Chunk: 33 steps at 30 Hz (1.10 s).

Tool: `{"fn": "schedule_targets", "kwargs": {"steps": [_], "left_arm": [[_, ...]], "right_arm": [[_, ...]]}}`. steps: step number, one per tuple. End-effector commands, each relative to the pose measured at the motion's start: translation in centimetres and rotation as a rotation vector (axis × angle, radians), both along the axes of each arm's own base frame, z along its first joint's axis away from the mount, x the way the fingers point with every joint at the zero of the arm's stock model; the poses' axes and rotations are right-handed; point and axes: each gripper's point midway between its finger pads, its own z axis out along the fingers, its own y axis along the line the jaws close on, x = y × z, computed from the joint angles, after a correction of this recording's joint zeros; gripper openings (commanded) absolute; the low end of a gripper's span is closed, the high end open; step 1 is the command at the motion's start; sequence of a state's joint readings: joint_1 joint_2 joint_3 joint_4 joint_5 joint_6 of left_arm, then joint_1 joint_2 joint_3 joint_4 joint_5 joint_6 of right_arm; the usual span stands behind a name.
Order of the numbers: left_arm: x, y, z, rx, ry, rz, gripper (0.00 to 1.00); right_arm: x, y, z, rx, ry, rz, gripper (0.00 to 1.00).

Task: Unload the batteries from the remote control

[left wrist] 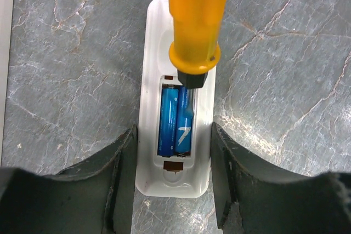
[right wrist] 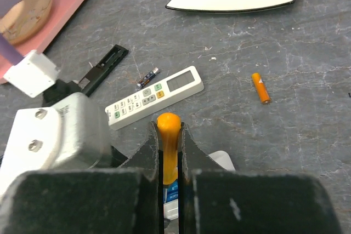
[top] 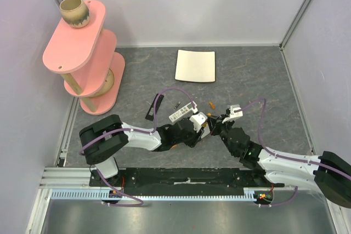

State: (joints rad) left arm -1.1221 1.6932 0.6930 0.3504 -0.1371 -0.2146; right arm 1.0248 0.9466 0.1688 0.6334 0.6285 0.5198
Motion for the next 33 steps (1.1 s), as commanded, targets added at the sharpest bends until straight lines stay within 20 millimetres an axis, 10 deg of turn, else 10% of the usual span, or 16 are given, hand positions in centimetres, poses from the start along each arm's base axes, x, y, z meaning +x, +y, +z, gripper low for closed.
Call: {"fn": "schedule_targets", "kwargs": {"steps": [1, 8, 11, 16, 24, 33], "left_arm": [[-2.4, 3.9, -4.6, 0.145, 0.146, 0.037, 0.02], [-2.5, 3.8, -4.4, 0.139, 0.148, 0.028, 0.06], [-2.6, 3.6, -3.9, 0.128, 0.145, 0.017, 0.55], [-2.7, 3.9, -2.8, 0.096, 0.121, 0.013, 0.82], [-3.4, 4.9, -2.8, 0.097, 0.127, 0.000, 0.82], [-4.4, 4.5, -4.4, 0.104, 0.161, -0.060, 0.40]], "right_arm": [[-1.6, 0.4, -3.2, 0.039, 0.126, 0.128, 0.00], [-0.4, -0.6, -1.4, -0.007, 0.075, 0.067, 0.00], [0.0, -0.7, -0.9, -0.019, 0.065, 0.052, 0.00], [0.2, -0.6, -0.3, -0.014, 0.055, 0.047, 0.00], [0.2, -0.6, 0.3, -0.008, 0.048, 0.045, 0.00], [0.5, -1.1, 1.1, -0.040, 0.022, 0.028, 0.00]]}}
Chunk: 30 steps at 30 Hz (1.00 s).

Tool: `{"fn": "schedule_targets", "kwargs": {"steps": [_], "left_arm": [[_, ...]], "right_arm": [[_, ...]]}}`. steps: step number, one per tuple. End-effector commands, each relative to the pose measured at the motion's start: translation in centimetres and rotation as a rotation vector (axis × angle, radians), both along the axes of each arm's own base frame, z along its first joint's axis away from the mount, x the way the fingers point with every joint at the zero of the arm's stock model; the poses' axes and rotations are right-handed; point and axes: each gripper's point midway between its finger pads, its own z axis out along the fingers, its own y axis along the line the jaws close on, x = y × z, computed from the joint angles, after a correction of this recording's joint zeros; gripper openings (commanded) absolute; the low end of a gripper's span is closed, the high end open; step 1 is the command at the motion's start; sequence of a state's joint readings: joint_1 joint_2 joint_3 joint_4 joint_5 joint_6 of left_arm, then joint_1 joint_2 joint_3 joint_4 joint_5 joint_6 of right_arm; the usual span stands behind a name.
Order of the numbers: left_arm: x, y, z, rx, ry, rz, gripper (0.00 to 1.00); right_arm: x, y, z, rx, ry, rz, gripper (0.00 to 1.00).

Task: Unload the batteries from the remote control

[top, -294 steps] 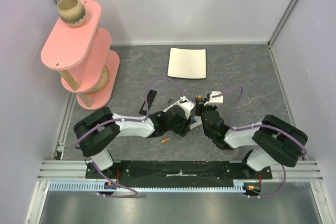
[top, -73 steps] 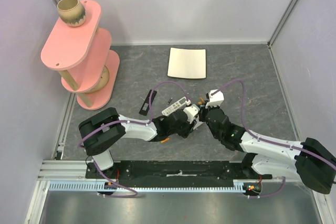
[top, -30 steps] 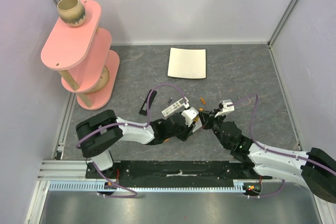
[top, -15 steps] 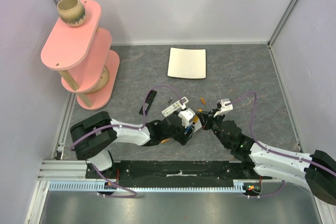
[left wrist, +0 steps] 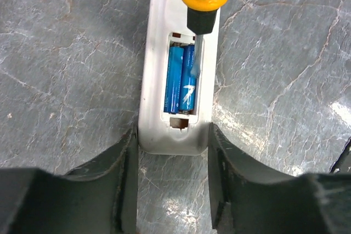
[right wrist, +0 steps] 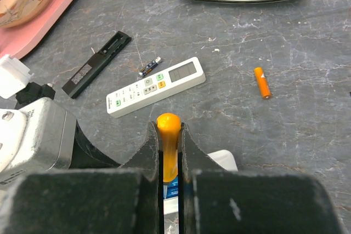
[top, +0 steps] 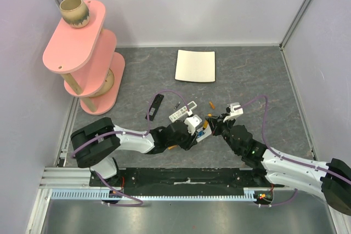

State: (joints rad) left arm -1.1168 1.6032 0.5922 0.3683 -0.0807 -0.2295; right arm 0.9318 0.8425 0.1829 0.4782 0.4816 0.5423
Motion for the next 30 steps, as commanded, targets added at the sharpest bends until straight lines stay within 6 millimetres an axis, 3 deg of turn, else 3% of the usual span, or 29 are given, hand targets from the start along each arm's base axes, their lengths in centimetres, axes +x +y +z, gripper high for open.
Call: {"fn": "schedule_targets", "kwargs": {"steps": [1, 3, 5, 18, 30], "left_arm": [[-2.6, 2.8, -4.5, 0.133, 0.123, -0.034, 0.36], [-2.7, 2.8, -4.6, 0.135, 0.127, -0.036, 0.28], [-2.7, 2.9, -4.6, 0.135, 0.127, -0.034, 0.26], [-2.8, 2.9, -4.8, 0.142, 0.134, -0.037, 0.22], [-2.8, 2.9, -4.9, 0.144, 0.137, -0.035, 0.22]], "right_arm": [[0.6, -0.4, 1.2, -0.046, -0.031, -0.021, 0.00], [0.7, -0.4, 1.4, -0.051, -0.037, -0.026, 0.00], [0.8, -0.5, 1.8, -0.047, -0.047, -0.033, 0.00], [1.4, -1.2, 2.9, -0.079, -0.079, -0.074, 0.00], [1.6, -0.5, 1.5, -0.165, -0.050, -0.043, 0.00]]}}
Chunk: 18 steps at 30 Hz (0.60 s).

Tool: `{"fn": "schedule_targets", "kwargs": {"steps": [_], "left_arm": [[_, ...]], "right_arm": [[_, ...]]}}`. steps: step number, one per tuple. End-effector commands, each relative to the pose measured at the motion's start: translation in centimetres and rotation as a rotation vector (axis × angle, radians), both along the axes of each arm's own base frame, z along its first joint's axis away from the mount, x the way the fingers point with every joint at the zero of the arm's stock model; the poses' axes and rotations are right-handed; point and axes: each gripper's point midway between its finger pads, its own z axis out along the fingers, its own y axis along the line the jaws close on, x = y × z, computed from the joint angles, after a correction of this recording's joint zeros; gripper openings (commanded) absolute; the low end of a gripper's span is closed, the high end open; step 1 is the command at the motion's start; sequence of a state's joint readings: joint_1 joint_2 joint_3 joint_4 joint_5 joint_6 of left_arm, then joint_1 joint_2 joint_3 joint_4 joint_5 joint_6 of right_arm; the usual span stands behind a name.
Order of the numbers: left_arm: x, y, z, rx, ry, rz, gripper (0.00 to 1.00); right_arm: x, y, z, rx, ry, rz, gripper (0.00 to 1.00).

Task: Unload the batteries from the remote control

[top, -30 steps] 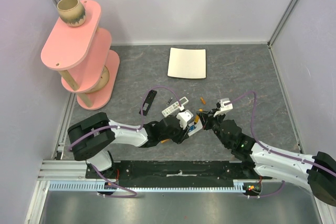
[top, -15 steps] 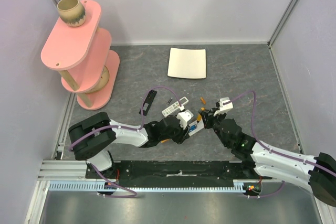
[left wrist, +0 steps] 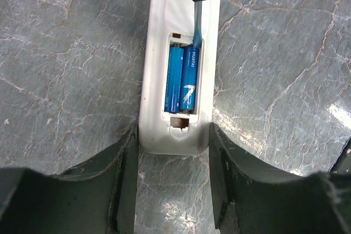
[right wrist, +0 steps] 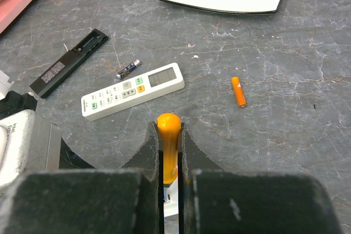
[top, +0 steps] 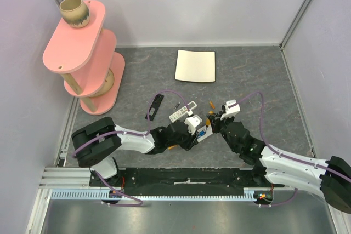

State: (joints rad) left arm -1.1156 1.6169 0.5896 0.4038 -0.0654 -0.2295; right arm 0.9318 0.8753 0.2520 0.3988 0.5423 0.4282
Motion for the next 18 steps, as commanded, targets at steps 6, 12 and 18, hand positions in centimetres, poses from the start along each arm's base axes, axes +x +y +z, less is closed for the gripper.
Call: {"fn": "schedule_targets", "kwargs": {"steps": [6, 12, 18], "left_arm": [[-2.8, 3.3, -4.8, 0.160, 0.140, -0.021, 0.19], [-2.9, 3.1, -4.6, 0.149, 0.151, -0.019, 0.10], [-2.9, 3.0, -4.6, 0.145, 0.159, -0.011, 0.02]], "right_arm": [[0.3, 0.5, 0.4, -0.061, -0.009, -0.013, 0.00], [-0.4, 1.3, -0.5, -0.133, -0.007, -0.022, 0.00], [-1.6, 1.5, -2.1, -0.171, 0.004, -0.017, 0.00]]}}
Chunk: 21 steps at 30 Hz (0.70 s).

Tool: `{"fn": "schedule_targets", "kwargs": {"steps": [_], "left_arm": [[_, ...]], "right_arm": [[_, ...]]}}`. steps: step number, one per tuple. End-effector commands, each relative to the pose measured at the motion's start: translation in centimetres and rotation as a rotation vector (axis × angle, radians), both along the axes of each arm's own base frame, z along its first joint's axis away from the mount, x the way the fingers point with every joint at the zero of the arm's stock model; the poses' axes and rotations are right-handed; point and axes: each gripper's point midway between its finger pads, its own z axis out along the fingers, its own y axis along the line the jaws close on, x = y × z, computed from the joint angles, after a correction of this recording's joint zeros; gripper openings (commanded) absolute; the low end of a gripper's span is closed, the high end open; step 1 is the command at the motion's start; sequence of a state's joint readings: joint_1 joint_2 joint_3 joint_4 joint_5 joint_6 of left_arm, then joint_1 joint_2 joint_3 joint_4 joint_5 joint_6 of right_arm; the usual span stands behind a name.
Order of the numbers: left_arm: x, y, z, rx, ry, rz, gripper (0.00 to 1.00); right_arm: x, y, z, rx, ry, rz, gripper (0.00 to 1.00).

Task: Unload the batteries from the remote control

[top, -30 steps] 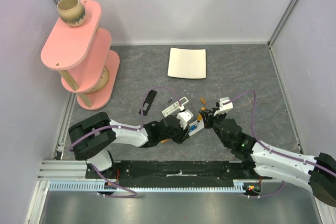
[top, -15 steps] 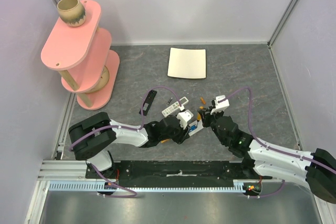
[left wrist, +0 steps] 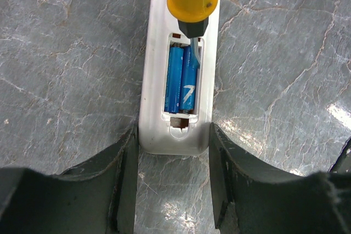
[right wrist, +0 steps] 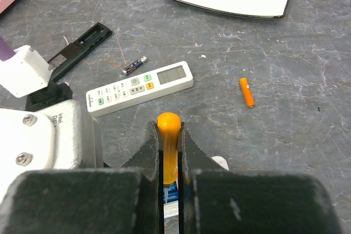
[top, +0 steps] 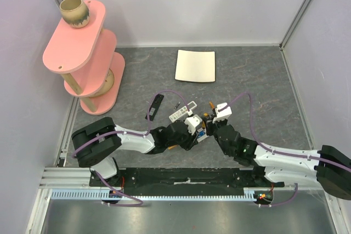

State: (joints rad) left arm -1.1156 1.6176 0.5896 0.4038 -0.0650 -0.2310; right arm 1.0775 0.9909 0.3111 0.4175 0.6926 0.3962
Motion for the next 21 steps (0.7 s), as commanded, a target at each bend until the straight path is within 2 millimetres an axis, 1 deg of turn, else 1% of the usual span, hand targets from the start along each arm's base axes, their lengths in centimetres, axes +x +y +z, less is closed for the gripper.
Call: {"fn": "schedule_targets", "kwargs": {"steps": [1, 4, 6, 11, 13, 17, 21], "left_arm": [[-2.9, 3.0, -4.6, 0.145, 0.160, -0.011, 0.02], [-2.8, 3.0, -4.7, 0.146, 0.158, -0.007, 0.02], [-2.8, 3.0, -4.7, 0.147, 0.160, -0.006, 0.02], [-2.9, 3.3, -5.0, 0.154, 0.165, -0.004, 0.02], [-2.9, 3.3, -4.9, 0.152, 0.165, -0.003, 0.02], [-3.0, 3.3, -5.0, 0.153, 0.168, -0.005, 0.02], [-3.0, 3.4, -5.0, 0.151, 0.167, -0.003, 0.02]], "right_arm": [[-0.9, -0.8, -2.3, -0.100, 0.020, -0.028, 0.00], [-1.1, -1.0, -2.4, -0.119, 0.011, -0.050, 0.00], [-0.9, -1.1, -1.9, -0.119, -0.001, -0.066, 0.00], [-0.2, -2.2, -0.3, -0.132, -0.040, -0.145, 0.00], [-0.1, -2.4, -0.1, -0.153, -0.046, -0.159, 0.00], [0.3, -2.2, 0.4, -0.177, -0.054, -0.175, 0.00], [0.5, -2.0, 0.5, -0.206, -0.057, -0.179, 0.00]]}}
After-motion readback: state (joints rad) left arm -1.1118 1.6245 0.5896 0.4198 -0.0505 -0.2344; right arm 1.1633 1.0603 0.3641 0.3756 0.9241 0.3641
